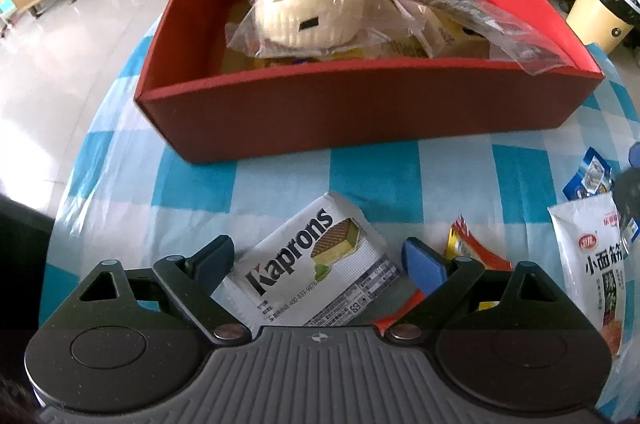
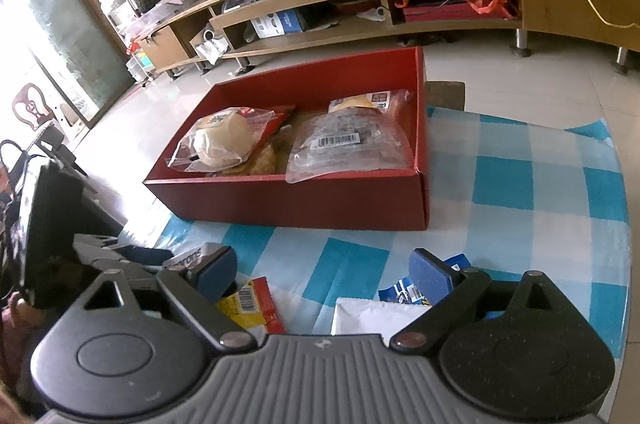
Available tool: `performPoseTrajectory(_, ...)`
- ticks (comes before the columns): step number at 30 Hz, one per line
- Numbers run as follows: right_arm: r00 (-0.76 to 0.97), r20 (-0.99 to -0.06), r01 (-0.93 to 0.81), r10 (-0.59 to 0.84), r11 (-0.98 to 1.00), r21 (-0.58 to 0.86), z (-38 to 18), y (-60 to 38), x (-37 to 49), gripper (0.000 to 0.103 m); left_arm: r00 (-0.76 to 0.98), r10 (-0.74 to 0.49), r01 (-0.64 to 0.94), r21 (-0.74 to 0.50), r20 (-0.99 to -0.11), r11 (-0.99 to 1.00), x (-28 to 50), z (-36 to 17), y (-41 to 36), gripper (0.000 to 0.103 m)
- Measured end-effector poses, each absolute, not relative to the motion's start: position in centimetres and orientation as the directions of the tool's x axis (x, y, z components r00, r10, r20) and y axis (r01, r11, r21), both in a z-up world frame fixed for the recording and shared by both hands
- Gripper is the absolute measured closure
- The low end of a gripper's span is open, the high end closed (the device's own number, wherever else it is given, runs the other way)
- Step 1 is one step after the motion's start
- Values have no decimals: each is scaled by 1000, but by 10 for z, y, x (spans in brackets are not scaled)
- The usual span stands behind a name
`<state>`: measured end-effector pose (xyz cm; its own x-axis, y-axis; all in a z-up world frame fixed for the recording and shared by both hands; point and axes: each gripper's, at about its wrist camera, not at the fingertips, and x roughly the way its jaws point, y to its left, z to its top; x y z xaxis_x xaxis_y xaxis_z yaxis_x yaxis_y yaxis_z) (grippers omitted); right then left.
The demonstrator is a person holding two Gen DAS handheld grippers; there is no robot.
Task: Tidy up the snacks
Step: 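Move the left tool back to the white Kaprons wafer pack on the cloth, then close the left tool on the Kaprons pack while the right tool approaches the yellow-red packet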
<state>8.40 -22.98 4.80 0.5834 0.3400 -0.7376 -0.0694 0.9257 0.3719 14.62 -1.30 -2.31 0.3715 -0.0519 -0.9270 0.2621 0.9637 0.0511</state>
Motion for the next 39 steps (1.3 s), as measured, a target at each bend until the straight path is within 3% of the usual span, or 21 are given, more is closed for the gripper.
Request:
performPoseTrajectory(11,584,-725,-102,365,919,380,56,-225,85,11,265,-23,173,24,-964,985,97,-22,14,8)
performPoseTrajectory(17,580,-725,-112,371,918,379,57,-224,82,11,304,14,222,85,-952,971,82,-18,17,5)
performPoseTrajectory(26,580,-724,-115,374,917,382,60,-225,81,11,275,-7,316,83,-961,945,44,-16,29,5)
performPoseTrajectory(34,570,-726,-136,385,916,378,61,-220,78,11,292,76,374,187,-953,908,16,-22,20,5)
performPoseTrajectory(39,576,-722,-134,384,915,380,62,-223,77,11,292,122,241,196,-949,950,31,-19,33,6)
